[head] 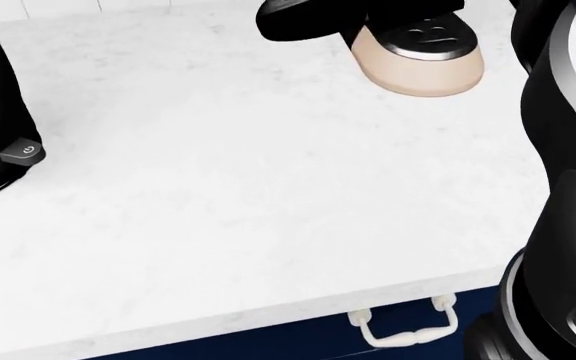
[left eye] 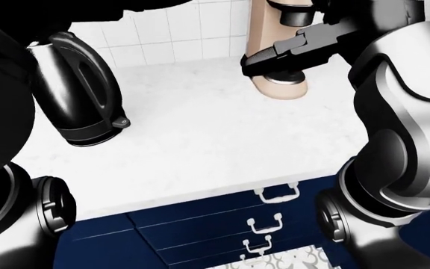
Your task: Close the lid of the electric kettle.
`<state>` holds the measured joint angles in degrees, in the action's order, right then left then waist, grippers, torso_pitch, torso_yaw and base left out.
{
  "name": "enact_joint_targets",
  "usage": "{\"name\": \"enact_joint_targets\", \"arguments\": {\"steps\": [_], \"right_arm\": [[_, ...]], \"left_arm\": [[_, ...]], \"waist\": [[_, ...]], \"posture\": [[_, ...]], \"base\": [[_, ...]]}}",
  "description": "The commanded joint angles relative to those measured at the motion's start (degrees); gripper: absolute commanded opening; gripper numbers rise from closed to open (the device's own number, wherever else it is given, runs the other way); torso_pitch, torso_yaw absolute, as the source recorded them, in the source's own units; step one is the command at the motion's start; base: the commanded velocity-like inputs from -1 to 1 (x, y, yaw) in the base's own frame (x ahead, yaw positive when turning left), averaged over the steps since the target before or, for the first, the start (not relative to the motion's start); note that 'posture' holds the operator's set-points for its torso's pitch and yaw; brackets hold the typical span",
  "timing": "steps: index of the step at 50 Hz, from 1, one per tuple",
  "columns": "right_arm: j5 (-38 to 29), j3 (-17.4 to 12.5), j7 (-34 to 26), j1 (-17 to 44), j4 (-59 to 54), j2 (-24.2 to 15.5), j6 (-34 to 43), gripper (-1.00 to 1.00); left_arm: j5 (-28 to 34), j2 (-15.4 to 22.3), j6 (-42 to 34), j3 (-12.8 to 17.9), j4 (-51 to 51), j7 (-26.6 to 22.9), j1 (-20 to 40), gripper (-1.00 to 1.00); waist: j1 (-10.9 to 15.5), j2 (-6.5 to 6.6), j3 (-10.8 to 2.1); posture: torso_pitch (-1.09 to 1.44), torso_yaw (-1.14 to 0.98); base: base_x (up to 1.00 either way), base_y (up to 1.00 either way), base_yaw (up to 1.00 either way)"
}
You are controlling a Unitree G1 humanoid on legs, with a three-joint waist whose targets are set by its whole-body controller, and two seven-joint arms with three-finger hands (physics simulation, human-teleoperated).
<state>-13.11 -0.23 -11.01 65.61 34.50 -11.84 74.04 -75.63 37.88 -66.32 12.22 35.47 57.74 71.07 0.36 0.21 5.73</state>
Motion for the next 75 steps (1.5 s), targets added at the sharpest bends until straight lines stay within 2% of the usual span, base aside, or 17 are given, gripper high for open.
{"name": "enact_joint_targets", "arguments": {"steps": [1, 4, 7, 13, 16, 21, 22, 24, 26, 28, 31, 32, 33, 35, 38, 46, 75], "right_arm": [[-0.9, -0.7, 0.1, 1.5, 0.3, -0.6, -1.4, 1.0], [-1.1, -0.8, -0.3, 1.5, 0.4, -0.5, -1.6, 1.0], [-1.3, -1.0, -0.5, 1.5, 0.3, -0.4, -2.2, 1.0], [-1.7, -1.0, -0.7, 1.5, 0.4, -0.1, -2.3, 1.0], [-2.0, -0.7, -0.7, 1.4, 0.2, -0.1, -2.2, 1.0], [-2.8, -0.4, -1.0, 1.4, 0.1, -0.2, -1.8, 1.0], [-3.0, -0.3, -1.2, 1.4, 0.0, -0.2, -1.8, 1.0], [-3.3, -0.3, -1.3, 1.4, 0.0, -0.2, -1.8, 1.0], [-3.3, -0.4, -1.7, 1.4, 0.3, 0.0, -1.9, 1.0], [-2.9, -1.1, -2.0, 1.5, 0.7, 0.6, -2.2, 1.0], [-3.0, -1.1, -1.9, 1.4, 0.6, 0.4, -2.6, 1.0], [-3.0, -1.0, -1.9, 1.4, 0.7, 0.4, -2.6, 1.0], [-3.0, -1.0, -1.9, 1.4, 0.7, 0.4, -2.6, 1.0], [-3.0, -1.1, -1.9, 1.5, 0.7, 0.4, -2.6, 1.0], [-3.0, -1.0, -1.9, 1.5, 0.9, 0.3, -2.5, 1.0], [-3.2, -0.6, -1.9, 1.3, 0.8, 0.5, -2.8, 1.0], [-3.9, -0.6, -2.6, 1.2, 0.9, 0.8, -2.8, 1.0]], "left_arm": [[0.6, 0.1, 0.9, 0.0, -0.6, 0.0, 1.4, 1.0], [1.0, -0.1, 0.8, -0.1, -0.6, -0.4, 1.3, 1.0], [1.4, -0.3, 0.7, -0.1, -0.6, -0.5, 1.3, 1.0], [1.7, -0.5, 0.4, 0.0, -0.5, -0.7, 1.3, 1.0], [1.6, -0.7, 0.3, 0.1, -0.5, -0.6, 1.3, 1.0], [1.6, -0.7, 0.1, 0.1, -0.5, -0.6, 1.4, 1.0], [1.5, -0.7, 0.0, 0.1, -0.5, -0.4, 1.5, 1.0], [1.4, -0.6, 0.0, 0.2, -0.5, -0.4, 1.5, 1.0], [1.3, -0.5, 0.0, 0.2, -0.5, -0.3, 1.5, 1.0], [1.2, -0.5, 0.0, 0.2, -0.4, -0.2, 1.5, 1.0], [1.1, -0.5, 0.2, 0.2, -0.2, -0.2, 1.5, 1.0], [0.7, -0.5, 0.2, 0.3, -0.1, 0.0, 1.7, 1.0], [0.6, -0.3, 0.2, 0.2, 0.0, 0.1, 1.8, 1.0], [1.1, -0.2, 0.3, 0.0, -0.1, -0.3, 1.6, 1.0], [1.4, -0.3, -0.5, -0.4, 0.1, -0.1, 1.7, 1.0], [2.4, -1.2, -2.5, -0.6, -0.1, 0.0, 1.9, 1.0], [2.3, -1.5, -3.3, 0.1, -0.1, 0.3, 2.2, 1.0]], "waist": [[-0.4, 1.18, 0.04], [-0.1, 0.7, -1.09], [-0.5, -1.55, -2.73], [-0.6, 0.1, -1.45], [-1.5, 2.27, -0.97], [-1.7, 1.59, -2.14], [-1.3, 1.93, -3.59], [-0.6, 0.85, -2.88], [0.1, -1.66, -1.74], [0.1, -2.15, -2.31], [-1.3, 2.22, -1.58], [-1.4, 4.59, -1.92], [-1.0, 2.85, -1.03], [-1.0, 2.25, -1.13], [-1.4, -0.51, -0.72], [-1.0, 1.21, -3.36], [-0.5, 0.81, -12.96]], "posture": [[0.0, 0.0], [0.0, 0.0], [0.0, 0.0], [0.0, 0.0], [0.0, 0.0], [0.0, 0.0], [0.0, 0.0], [0.0, 0.0], [0.0, 0.0], [0.0, 0.0], [0.0, 0.0], [0.0, 0.0], [0.0, 0.0], [0.0, 0.0], [0.0, 0.0], [-0.06, 0.0], [-0.35, 0.0]], "base": [[0.67, 0.0, 0.0], [0.42, 0.0, 0.0], [0.01, 0.0, 0.0], [0.0, 0.0, 0.0], [0.0, 0.0, 0.0], [0.0, 0.0, 0.0], [0.05, 0.05, 0.0], [0.14, 0.3, 0.0], [0.17, 0.35, 0.0], [0.14, 0.17, 0.0], [0.0, 0.0, 0.0], [0.0, 0.0, 0.0], [0.0, 0.0, 0.0], [0.0, 0.0, 0.0], [0.0, 0.0, 0.0], [0.0, 0.0, 0.0], [0.0, 0.0, 0.0]]}}
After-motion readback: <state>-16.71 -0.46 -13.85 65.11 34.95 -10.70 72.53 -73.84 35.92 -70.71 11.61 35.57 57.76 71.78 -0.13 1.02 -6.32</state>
